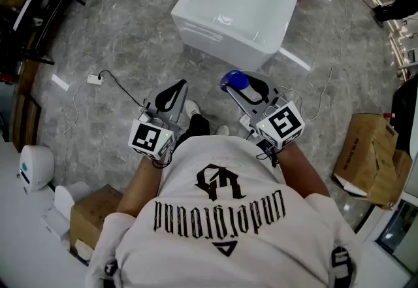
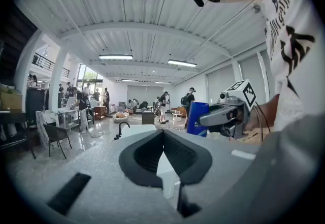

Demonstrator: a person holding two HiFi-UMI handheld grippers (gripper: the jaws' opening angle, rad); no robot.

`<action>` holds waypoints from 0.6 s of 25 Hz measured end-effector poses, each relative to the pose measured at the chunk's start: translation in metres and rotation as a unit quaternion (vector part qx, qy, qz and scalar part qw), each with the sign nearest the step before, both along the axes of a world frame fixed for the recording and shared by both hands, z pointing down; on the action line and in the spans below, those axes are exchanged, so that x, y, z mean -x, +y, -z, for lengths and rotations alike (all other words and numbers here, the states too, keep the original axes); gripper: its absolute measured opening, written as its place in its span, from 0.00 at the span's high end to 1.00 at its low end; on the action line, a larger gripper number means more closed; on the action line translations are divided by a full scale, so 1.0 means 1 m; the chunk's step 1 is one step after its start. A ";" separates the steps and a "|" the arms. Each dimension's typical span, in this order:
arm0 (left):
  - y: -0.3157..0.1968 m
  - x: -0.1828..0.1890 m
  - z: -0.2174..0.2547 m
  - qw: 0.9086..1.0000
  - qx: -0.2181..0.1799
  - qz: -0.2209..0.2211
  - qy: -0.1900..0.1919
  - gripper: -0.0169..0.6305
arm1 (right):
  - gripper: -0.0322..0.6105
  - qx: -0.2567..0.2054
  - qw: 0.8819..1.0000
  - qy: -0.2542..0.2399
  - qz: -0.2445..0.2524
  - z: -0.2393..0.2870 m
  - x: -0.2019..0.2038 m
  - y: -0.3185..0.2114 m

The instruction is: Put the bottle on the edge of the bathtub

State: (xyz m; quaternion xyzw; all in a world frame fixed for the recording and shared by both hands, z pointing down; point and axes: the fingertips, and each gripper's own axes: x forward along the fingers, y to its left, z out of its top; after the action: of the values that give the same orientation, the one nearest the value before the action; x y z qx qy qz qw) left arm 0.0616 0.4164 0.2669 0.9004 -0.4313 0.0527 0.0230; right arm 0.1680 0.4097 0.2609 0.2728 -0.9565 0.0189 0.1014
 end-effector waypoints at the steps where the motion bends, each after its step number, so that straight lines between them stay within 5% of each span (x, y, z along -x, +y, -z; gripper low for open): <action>1: 0.000 0.001 0.000 1.000 0.000 0.000 0.000 0.95 | 0.71 0.001 1.000 0.000 -0.003 0.000 0.000 0.000; 15: -0.028 0.017 -0.011 1.000 0.016 -0.001 0.008 0.95 | 0.71 0.011 1.000 -0.004 -0.009 -0.004 0.006 -0.025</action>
State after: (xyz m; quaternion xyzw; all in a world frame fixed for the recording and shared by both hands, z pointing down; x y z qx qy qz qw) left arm 0.0450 0.3884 0.2781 0.9005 -0.4296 0.0522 0.0413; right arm 0.1619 0.3843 0.2648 0.2800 -0.9542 0.0317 0.1003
